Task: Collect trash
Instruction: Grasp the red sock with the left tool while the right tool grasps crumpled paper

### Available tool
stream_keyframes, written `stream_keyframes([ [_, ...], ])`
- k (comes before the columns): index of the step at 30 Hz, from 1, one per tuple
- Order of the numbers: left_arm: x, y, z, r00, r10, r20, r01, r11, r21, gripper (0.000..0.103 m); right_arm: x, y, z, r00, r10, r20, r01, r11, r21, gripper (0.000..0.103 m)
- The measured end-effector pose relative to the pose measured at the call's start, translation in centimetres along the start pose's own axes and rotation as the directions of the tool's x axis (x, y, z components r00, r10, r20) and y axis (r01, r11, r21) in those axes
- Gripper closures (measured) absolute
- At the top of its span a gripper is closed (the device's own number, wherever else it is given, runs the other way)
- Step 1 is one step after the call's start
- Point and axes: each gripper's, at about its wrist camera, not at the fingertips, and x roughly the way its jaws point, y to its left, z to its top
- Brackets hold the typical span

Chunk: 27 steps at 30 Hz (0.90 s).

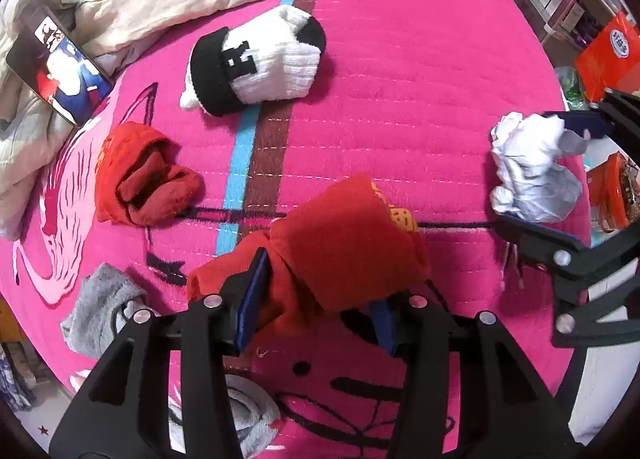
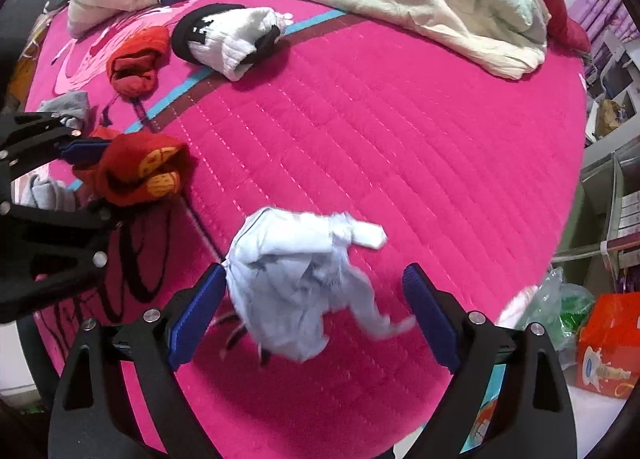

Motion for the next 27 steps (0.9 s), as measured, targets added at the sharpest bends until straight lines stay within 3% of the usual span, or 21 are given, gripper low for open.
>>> stream_keyframes([
  [2,0.3,0.0,0.2,1.0,0.002,0.0,-0.002,1.0,-0.001,0.057,0.8,0.0,0.4,1.0,0.01,-0.01,-0.01,1.0,-0.005,0.018],
  [5,0.3,-0.2,0.2,1.0,0.016,0.001,-0.016,1.0,-0.007,0.061,1.9,0.1,0.6,1.0,0.028,-0.007,-0.028,1.0,-0.006,0.03],
  [7,0.3,-1.2,0.9,1.0,0.021,-0.003,-0.021,1.0,-0.009,0.072,1.5,0.5,0.6,0.999,0.035,0.018,-0.034,0.999,-0.025,0.05],
  [9,-0.4,-1.4,0.7,1.0,0.014,0.004,-0.014,1.0,-0.023,0.075,0.6,0.5,0.8,0.997,0.062,0.042,-0.061,0.998,-0.03,0.097],
  [11,-1.0,-1.3,0.4,1.0,-0.011,0.007,0.011,0.999,-0.043,0.077,-0.1,0.2,0.9,0.993,0.107,0.056,-0.106,0.994,-0.018,0.102],
  [14,-1.5,-0.8,0.0,1.0,-0.023,0.01,0.023,0.996,-0.084,0.078,-1.0,0.4,0.6,0.993,0.099,0.067,-0.096,0.995,-0.04,0.102],
  [16,-1.4,-0.4,-0.2,0.999,-0.043,0.003,0.043,0.993,-0.111,0.078,-1.2,0.2,0.4,0.994,0.092,0.061,-0.09,0.995,-0.044,0.096],
  [18,-1.2,0.2,-0.2,0.999,-0.05,0.003,0.05,0.991,-0.125,0.078,-1.2,0.8,0.4,0.998,0.016,0.054,-0.011,0.996,-0.092,0.019],
  [19,-1.4,0.1,-0.1,0.999,-0.053,0.003,0.052,0.99,-0.133,0.078,-1.7,0.9,0.3,0.995,-0.028,0.093,0.037,0.995,-0.095,0.009],
  [21,-1.4,0.3,-0.4,0.999,-0.055,0.003,0.054,0.989,-0.141,0.078,-2.7,1.0,0.2,0.99,0.025,0.136,-0.014,0.996,-0.084,0.011],
  [23,-1.4,0.6,-0.6,0.998,-0.061,0.002,0.061,0.986,-0.152,0.078,-3.0,0.8,0.4,0.988,0.101,0.116,-0.094,0.994,-0.062,0.011],
  [27,-1.5,1.6,-1.3,0.998,-0.07,0.006,0.07,0.982,-0.176,0.078,-2.3,2.4,1.7,0.993,0.043,0.11,-0.029,0.992,-0.121,0.011],
])
